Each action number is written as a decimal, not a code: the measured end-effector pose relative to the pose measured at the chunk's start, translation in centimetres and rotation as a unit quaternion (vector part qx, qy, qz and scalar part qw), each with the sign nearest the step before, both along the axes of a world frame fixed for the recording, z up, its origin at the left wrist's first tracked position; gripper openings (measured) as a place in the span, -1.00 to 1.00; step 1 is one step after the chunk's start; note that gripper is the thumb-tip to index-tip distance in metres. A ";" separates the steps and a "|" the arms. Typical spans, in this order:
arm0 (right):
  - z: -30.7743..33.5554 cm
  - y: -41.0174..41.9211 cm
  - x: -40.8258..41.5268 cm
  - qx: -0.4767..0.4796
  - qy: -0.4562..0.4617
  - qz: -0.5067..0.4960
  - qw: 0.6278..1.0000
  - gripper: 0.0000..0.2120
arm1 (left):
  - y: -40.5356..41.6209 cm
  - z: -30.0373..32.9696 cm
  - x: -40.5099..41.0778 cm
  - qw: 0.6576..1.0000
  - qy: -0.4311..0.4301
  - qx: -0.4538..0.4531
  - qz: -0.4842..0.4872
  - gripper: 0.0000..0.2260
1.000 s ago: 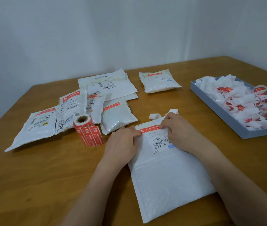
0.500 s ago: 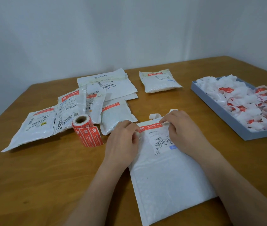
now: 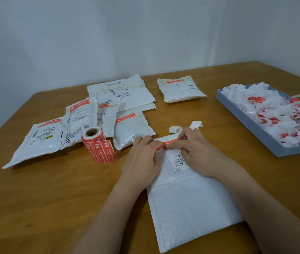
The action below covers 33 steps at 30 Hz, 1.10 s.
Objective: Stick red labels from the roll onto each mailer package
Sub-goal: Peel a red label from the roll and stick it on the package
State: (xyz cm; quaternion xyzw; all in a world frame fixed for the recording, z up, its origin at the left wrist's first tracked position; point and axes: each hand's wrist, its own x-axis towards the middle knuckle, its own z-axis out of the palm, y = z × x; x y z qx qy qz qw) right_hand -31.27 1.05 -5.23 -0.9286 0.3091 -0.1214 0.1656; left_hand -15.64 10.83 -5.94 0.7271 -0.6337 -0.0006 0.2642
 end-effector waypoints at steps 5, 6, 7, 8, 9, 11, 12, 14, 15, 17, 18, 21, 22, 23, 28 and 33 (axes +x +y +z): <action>0.2 0.4 0.2 -0.008 0.011 -0.033 0.999 -0.59 | 0.0 -0.4 0.1 1.000 -0.009 -0.001 -0.006 -0.73; 0.3 0.4 0.3 -0.005 0.010 -0.041 0.999 -0.59 | 0.0 -0.4 0.1 1.000 -0.008 0.001 -0.007 -0.73; 0.3 0.5 0.4 -0.003 0.009 -0.048 0.999 -0.60 | 0.1 -0.3 0.1 1.000 -0.008 0.005 -0.009 -0.73; 0.3 0.5 0.4 -0.002 0.009 -0.054 0.999 -0.60 | 0.1 -0.2 0.1 1.000 -0.011 0.012 -0.012 -0.72; 0.3 0.6 0.5 -0.003 0.009 -0.059 0.998 -0.61 | 0.1 -0.1 0.1 1.000 -0.017 0.019 -0.015 -0.72; 0.3 0.6 0.7 -0.002 0.004 -0.069 0.998 -0.62 | 0.1 0.1 0.1 0.999 -0.031 0.031 -0.016 -0.71; 0.3 0.7 0.7 0.000 0.000 -0.073 0.997 -0.62 | 0.0 0.2 0.0 0.999 -0.037 0.034 -0.015 -0.71; 0.3 0.7 0.8 0.002 -0.006 -0.086 0.996 -0.63 | 0.0 0.2 -0.1 0.998 -0.044 0.036 -0.008 -0.72; 0.3 0.8 0.8 0.002 -0.009 -0.095 0.995 -0.64 | 0.0 0.2 -0.2 0.998 -0.043 0.036 -0.004 -0.72; 0.4 0.9 0.8 -0.001 -0.011 -0.113 0.994 -0.67 | 0.0 0.2 -0.2 0.999 -0.039 0.037 0.004 -0.73; 0.5 1.0 0.9 -0.002 -0.011 -0.121 0.993 -0.68 | 0.0 0.2 -0.3 0.998 -0.039 0.040 0.008 -0.73; 0.7 1.1 0.8 0.003 -0.019 -0.142 0.990 -0.69 | 0.0 0.4 -0.5 0.998 -0.041 0.053 0.018 -0.72; 0.7 1.1 0.8 0.003 -0.023 -0.146 0.989 -0.69 | 0.0 0.5 -0.5 0.997 -0.043 0.054 0.020 -0.71; 0.7 1.0 0.8 0.002 -0.027 -0.149 0.988 -0.69 | 0.0 0.5 -0.6 0.997 -0.044 0.054 0.021 -0.71; 0.7 0.6 0.8 -0.002 -0.038 -0.157 0.987 -0.71 | -0.1 0.3 -0.4 0.998 -0.039 0.051 0.021 -0.72; 0.5 0.2 0.8 0.009 -0.049 -0.165 0.985 -0.72 | 0.0 0.2 -0.2 0.999 -0.022 0.035 0.021 -0.77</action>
